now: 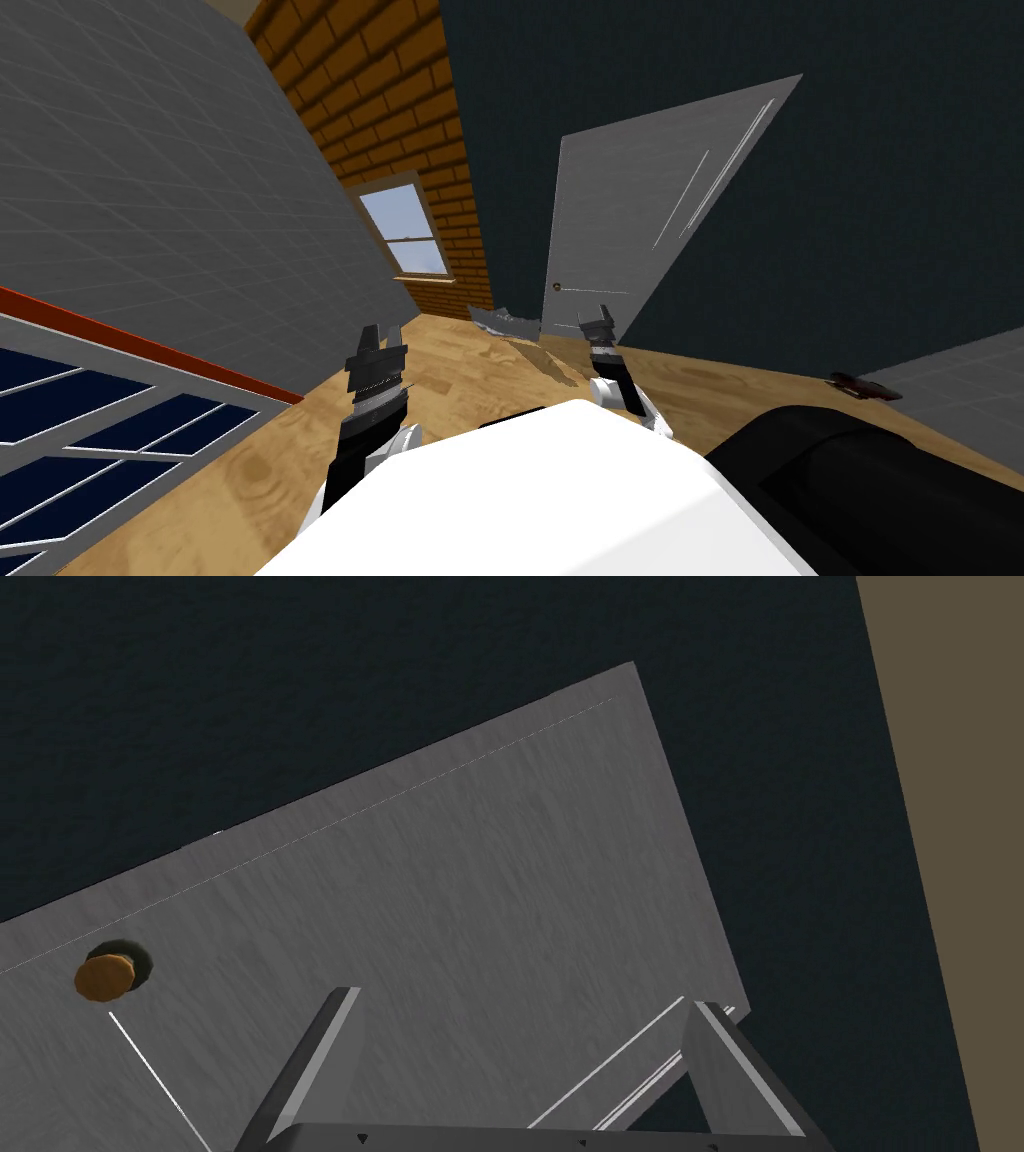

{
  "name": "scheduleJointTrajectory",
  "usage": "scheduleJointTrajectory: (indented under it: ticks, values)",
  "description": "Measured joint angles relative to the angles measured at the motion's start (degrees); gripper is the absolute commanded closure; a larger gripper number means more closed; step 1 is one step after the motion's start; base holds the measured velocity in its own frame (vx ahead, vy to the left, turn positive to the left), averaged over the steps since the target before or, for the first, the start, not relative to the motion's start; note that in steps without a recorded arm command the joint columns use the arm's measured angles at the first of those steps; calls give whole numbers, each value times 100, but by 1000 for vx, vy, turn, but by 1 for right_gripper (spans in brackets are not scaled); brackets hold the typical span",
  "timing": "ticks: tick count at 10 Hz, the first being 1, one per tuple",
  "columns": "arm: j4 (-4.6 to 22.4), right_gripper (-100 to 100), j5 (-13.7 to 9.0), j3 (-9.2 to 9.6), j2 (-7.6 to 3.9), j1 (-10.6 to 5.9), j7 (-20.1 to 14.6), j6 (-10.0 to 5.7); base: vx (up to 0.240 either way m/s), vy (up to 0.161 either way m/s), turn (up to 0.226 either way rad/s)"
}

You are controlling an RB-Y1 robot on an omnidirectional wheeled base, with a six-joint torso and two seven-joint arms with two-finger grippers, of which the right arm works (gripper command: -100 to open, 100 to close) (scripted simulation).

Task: Pull the door open

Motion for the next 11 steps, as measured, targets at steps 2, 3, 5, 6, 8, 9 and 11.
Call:
scheduleJointTrajectory:
  ticks: [2, 3, 5, 6, 8, 9, 11]
  values:
    - [314, -100, -145, -62, -36, -57, -185, -80, 57, -50, 220]
    - [457, -100, -252, -121, -82, -67, -321, -110, 73, -78, 203]
    - [785, -100, -454, -209, -130, -103, -597, -192, 70, -68, 197]
    - [918, -100, -547, -242, -133, -130, -713, -217, 48, -43, 68]
    - [1143, -100, -670, -305, -177, -162, -877, -262, 48, -41, 181]
    - [1283, -100, -770, -357, -215, -187, -1004, -291, 41, -46, 74]
    - [1546, -100, -873, -397, -224, -255, -1144, -356, 52, -51, 167]
